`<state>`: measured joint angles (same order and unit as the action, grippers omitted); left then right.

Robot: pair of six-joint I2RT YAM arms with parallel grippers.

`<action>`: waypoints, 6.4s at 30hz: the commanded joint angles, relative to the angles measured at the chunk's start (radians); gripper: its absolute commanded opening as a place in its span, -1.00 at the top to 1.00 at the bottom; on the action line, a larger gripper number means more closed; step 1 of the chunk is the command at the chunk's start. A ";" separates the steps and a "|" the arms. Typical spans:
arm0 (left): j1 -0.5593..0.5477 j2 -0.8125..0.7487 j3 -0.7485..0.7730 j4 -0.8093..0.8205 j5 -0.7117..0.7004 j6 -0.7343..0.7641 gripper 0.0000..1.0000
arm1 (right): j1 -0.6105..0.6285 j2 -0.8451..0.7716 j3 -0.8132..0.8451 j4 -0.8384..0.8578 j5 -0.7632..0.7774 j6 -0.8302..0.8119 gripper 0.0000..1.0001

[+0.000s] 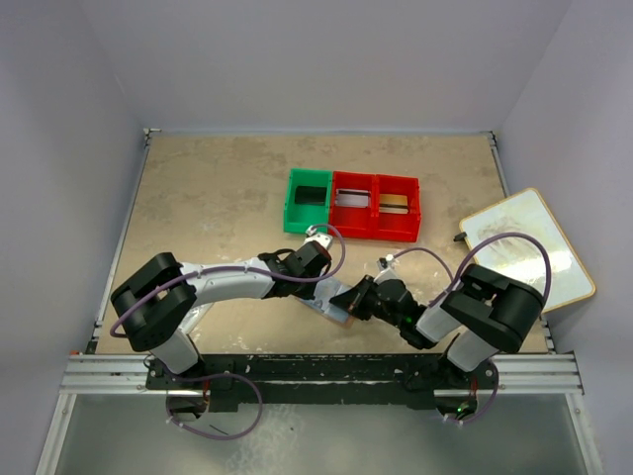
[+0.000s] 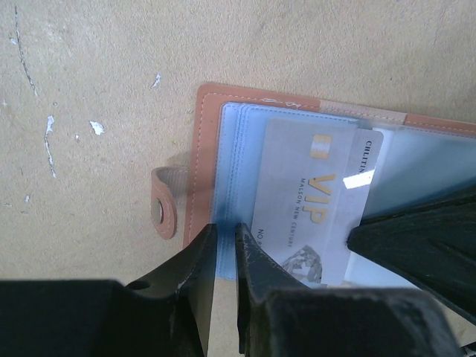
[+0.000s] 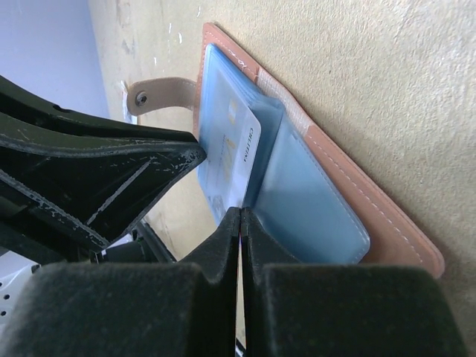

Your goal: Take the credit cards out of the card holder

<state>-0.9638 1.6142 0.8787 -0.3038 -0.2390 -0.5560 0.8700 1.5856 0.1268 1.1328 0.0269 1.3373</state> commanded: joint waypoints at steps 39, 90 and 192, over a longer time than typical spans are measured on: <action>-0.020 -0.055 0.040 -0.012 -0.071 -0.022 0.68 | -0.035 -0.099 0.006 -0.111 -0.031 -0.058 0.84; -0.029 -0.017 -0.021 0.057 -0.075 -0.130 0.86 | -0.051 -0.111 0.073 -0.190 -0.032 -0.096 0.40; -0.077 -0.098 -0.040 0.082 -0.114 -0.135 0.65 | -0.121 -0.496 -0.034 -0.492 0.058 -0.137 1.00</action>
<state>-1.0412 1.5890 0.8501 -0.2276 -0.3145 -0.6804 0.7517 1.2785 0.0200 1.0424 -0.0387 1.2888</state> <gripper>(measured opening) 0.155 0.008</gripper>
